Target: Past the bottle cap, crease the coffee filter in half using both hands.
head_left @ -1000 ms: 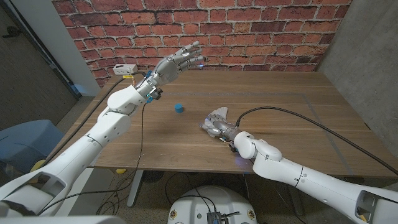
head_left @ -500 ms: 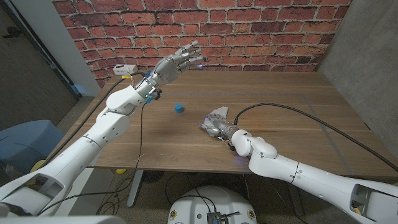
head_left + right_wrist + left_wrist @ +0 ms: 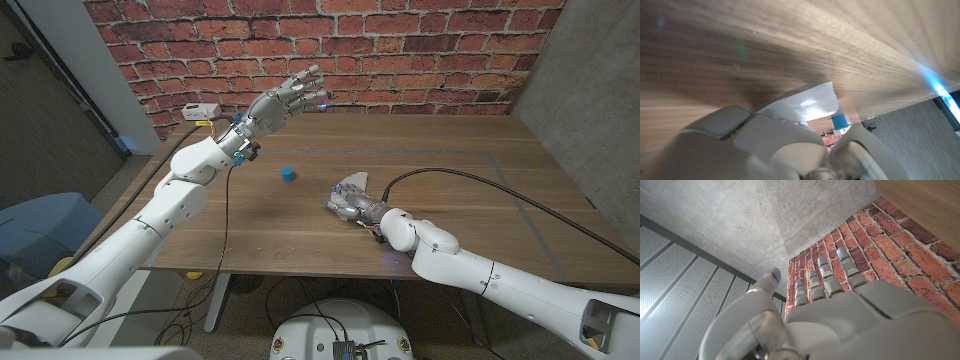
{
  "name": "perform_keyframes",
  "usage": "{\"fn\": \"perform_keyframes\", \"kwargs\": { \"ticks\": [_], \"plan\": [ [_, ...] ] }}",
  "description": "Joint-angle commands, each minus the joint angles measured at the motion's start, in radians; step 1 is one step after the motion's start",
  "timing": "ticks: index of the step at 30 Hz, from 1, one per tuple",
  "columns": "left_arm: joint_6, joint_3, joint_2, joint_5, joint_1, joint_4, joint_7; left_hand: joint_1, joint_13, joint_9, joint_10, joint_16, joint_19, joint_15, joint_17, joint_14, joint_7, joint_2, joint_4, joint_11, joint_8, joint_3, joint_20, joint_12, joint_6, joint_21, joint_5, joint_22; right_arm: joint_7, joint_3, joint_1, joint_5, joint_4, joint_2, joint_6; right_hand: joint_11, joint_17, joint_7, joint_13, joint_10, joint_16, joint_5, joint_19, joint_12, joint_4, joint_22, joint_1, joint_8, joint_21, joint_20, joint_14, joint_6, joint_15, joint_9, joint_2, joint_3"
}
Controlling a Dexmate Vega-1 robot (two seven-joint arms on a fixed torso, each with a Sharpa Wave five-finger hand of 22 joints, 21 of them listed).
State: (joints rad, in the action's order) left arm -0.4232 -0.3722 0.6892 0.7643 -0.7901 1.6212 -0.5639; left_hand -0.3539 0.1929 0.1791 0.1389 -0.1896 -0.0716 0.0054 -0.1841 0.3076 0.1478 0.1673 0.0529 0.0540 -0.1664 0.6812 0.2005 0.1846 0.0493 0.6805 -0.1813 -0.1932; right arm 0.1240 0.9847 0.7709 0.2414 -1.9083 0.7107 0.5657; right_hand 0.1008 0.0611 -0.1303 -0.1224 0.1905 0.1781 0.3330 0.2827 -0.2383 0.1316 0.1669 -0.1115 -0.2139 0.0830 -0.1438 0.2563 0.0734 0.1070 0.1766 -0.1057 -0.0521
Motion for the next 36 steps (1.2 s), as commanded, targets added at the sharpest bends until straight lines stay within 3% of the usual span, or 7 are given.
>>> {"fn": "perform_keyframes", "kwargs": {
  "ticks": [1,7,14,22,29,36],
  "plan": [
    [0.008,-0.012,-0.008,-0.016,0.015,-0.016,-0.001,0.008,0.003,0.001,-0.003,-0.006,0.002,0.006,-0.005,0.002,0.006,0.000,-0.005,-0.004,-0.008,0.002,0.007,0.008,-0.006,-0.002,0.001,-0.002,-0.182,-0.193,0.137,-0.135,-0.006,0.044,-0.424,-0.044,0.118,0.000,-0.057,-0.116,0.068,0.006,-0.272,-0.013,-0.013,0.002,-0.045,-0.004,0.180,0.133,-0.092,-0.067,-0.064,0.002,-0.053,-0.034],
    [0.011,-0.016,-0.006,-0.026,0.019,-0.017,0.003,0.012,0.003,0.001,-0.006,-0.007,0.002,0.005,-0.005,0.002,0.007,-0.001,-0.007,-0.002,-0.009,0.002,0.008,0.008,-0.008,-0.003,0.002,-0.003,-0.194,-0.228,0.157,-0.151,0.021,0.027,-0.501,-0.036,0.118,-0.010,-0.057,-0.117,0.061,0.006,-0.303,-0.003,-0.020,0.002,-0.061,0.006,0.180,0.132,-0.106,-0.068,-0.061,0.002,-0.052,-0.046],
    [0.009,-0.016,-0.005,-0.028,0.019,-0.017,0.002,0.015,0.003,0.001,-0.009,-0.007,0.003,0.006,-0.005,0.003,0.007,-0.002,-0.009,-0.004,-0.009,0.003,0.008,0.009,-0.012,-0.003,0.002,-0.003,-0.209,-0.257,0.175,-0.151,0.037,0.012,-0.544,-0.028,0.118,-0.021,-0.057,-0.107,0.048,0.004,-0.295,0.008,-0.026,0.002,-0.072,0.015,0.168,0.132,-0.094,-0.060,-0.059,0.002,-0.045,-0.052],
    [0.006,-0.014,-0.005,-0.026,0.014,-0.017,0.005,0.019,0.003,0.001,-0.012,-0.006,0.003,0.007,-0.005,0.002,0.008,-0.004,-0.011,-0.001,-0.010,0.003,0.008,0.009,-0.015,-0.004,0.003,-0.003,-0.232,-0.302,0.198,-0.205,0.082,-0.019,-0.654,-0.016,0.119,-0.034,-0.058,-0.099,0.039,0.003,-0.291,0.020,-0.032,0.002,-0.082,0.024,0.155,0.137,-0.090,-0.051,-0.058,0.002,-0.037,-0.056],
    [0.001,-0.009,-0.004,-0.023,0.006,-0.018,0.010,0.022,0.002,0.001,-0.013,-0.005,0.004,0.006,-0.004,0.000,0.009,-0.006,-0.011,-0.003,-0.012,0.003,0.009,0.011,-0.015,-0.004,0.003,-0.003,-0.219,-0.335,0.204,-0.289,0.142,-0.058,-0.752,-0.016,0.119,-0.038,-0.058,-0.118,0.037,0.003,-0.321,0.020,-0.041,0.002,-0.098,0.022,0.155,0.134,-0.111,-0.065,-0.053,0.002,-0.035,-0.065],
    [-0.014,-0.001,-0.010,-0.027,-0.011,-0.038,0.033,0.034,0.002,0.001,-0.009,0.001,0.011,0.001,-0.002,-0.015,0.012,-0.027,-0.007,-0.005,-0.023,-0.007,0.007,0.015,0.009,-0.009,0.006,-0.003,-0.201,-0.372,0.207,-0.383,0.193,-0.093,-0.830,-0.035,0.118,-0.015,-0.057,-0.165,0.042,0.002,-0.379,0.015,-0.053,0.002,-0.116,0.014,0.158,0.132,-0.170,-0.109,-0.073,0.002,-0.029,-0.074]
  ]
}}
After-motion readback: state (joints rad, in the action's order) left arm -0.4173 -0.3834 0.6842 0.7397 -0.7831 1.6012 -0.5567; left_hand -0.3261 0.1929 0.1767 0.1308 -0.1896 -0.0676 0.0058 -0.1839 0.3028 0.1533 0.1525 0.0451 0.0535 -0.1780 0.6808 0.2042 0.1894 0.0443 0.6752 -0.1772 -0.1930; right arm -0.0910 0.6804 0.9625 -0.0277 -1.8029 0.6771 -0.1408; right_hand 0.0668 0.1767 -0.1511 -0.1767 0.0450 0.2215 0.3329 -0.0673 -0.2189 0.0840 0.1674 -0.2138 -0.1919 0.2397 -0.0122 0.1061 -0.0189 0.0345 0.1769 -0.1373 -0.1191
